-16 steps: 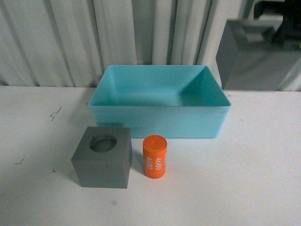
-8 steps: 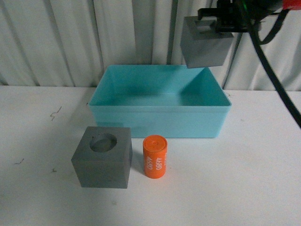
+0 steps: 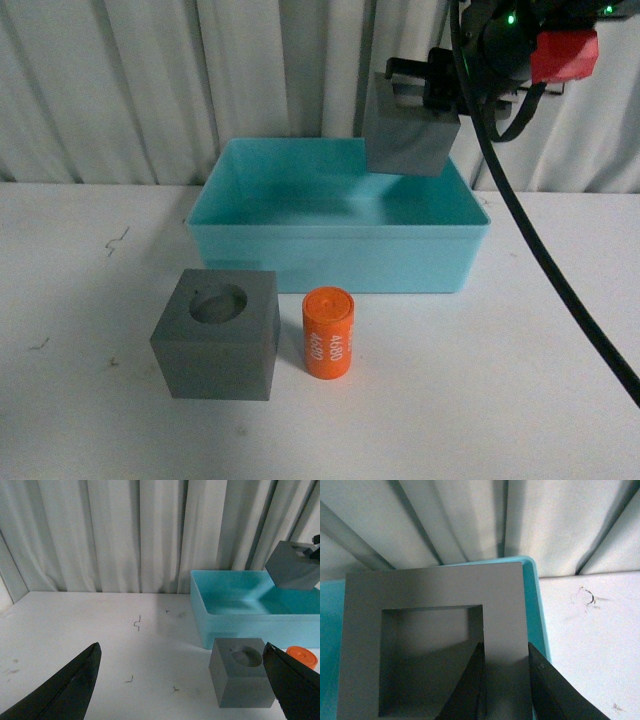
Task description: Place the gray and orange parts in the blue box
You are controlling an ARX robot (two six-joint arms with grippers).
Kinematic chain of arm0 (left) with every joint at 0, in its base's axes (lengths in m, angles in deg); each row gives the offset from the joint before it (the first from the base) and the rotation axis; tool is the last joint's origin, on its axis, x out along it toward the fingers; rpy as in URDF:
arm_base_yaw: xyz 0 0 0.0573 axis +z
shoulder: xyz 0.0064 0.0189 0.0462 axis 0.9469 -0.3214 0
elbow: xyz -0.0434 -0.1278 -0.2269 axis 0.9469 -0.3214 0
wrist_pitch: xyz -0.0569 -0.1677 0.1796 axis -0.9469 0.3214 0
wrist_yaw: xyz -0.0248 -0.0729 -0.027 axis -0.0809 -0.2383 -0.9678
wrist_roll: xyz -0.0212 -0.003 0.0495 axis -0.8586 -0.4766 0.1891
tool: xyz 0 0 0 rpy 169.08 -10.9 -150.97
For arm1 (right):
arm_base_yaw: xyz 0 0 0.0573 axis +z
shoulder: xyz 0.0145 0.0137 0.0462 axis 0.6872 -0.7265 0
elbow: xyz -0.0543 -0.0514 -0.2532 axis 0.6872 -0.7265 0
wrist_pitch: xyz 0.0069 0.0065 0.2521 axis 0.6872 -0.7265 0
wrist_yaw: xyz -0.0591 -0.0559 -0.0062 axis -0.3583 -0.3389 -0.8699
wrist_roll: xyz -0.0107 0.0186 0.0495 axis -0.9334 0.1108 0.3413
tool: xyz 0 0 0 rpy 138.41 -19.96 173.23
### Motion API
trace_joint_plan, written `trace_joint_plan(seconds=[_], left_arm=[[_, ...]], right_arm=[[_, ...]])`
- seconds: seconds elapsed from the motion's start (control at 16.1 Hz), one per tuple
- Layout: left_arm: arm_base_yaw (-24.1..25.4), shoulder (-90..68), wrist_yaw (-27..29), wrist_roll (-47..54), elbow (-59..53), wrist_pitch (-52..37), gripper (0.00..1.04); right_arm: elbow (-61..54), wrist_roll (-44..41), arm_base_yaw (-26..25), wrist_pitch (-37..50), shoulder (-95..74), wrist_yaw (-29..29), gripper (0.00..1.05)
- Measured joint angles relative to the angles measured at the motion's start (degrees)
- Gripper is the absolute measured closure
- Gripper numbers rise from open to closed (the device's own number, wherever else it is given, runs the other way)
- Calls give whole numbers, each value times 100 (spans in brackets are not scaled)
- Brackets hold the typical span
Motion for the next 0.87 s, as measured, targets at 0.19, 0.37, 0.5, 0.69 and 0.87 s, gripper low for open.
trace_joint_plan(seconds=[0.19,0.37,0.5,0.69,0.87], left_arm=[[0,0,4,0,0,-2,7],[0,0,2,2,0,-2,7],[0,0,2,2,0,-2,7],[0,0,2,0,0,-2,7],[0,0,2,0,0,-2,7]], right_arm=[[-85,205,9,11,-31,-31,86],[-85,306,44,-33,-103,-52,86],[-85,330,39,-103,-186,-120,86],[-87,350,37,-144,-214,-153,86],[-85,350,31,-164,-247,-190,86]])
